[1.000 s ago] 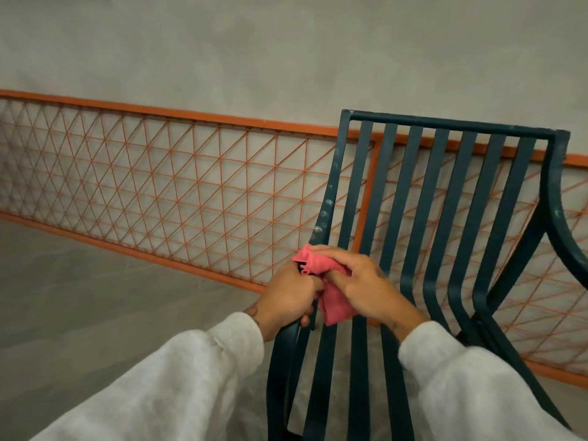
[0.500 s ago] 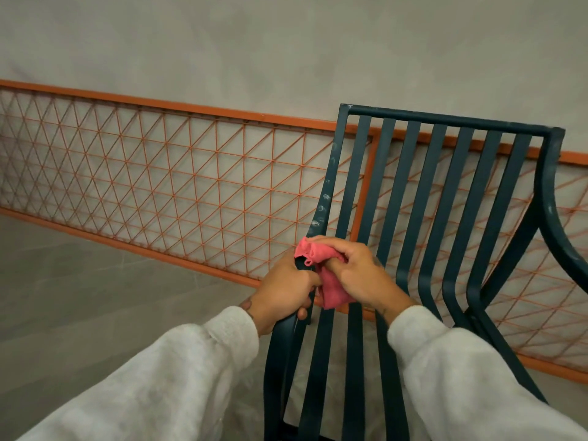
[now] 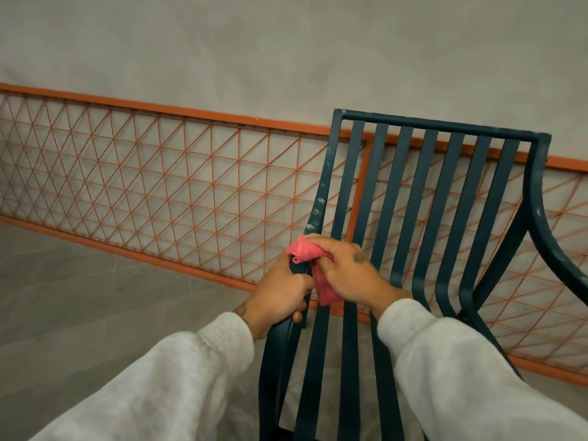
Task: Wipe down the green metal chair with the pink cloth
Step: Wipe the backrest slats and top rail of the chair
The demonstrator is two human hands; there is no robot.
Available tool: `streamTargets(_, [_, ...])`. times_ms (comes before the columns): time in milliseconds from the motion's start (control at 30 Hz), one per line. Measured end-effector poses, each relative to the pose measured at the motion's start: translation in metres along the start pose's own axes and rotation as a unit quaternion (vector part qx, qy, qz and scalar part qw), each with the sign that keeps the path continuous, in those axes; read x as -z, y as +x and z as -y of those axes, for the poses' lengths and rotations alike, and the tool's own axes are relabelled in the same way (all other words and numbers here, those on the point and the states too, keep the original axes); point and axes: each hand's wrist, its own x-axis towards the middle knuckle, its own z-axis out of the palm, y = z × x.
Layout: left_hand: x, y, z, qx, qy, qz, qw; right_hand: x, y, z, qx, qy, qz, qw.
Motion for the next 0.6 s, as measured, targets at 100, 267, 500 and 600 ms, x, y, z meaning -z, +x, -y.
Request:
streamTargets(100, [-0.001,0.0,0.001,-0.011,0.003,0.0,1.0,-0.006,-0.007,0.002,-0.002,0.003,-0.005,1.0])
streamTargets(267, [0.0,0.0,0.002,-0.001,0.003,0.003,1.0,0.004,-0.01,-0.009,-0.023,0.025,-0.003,0.999])
streamTargets(500, [0.0,0.001,0.002,0.003,0.011,0.003,1.0,-0.003,-0.005,0.001,-0.006,-0.005,0.007,1.0])
streamTargets(600, [-0.001,0.002,0.003,-0.005,0.008,0.007,1.0,0.005,-0.016,-0.005,0.001,0.035,0.033,0.999])
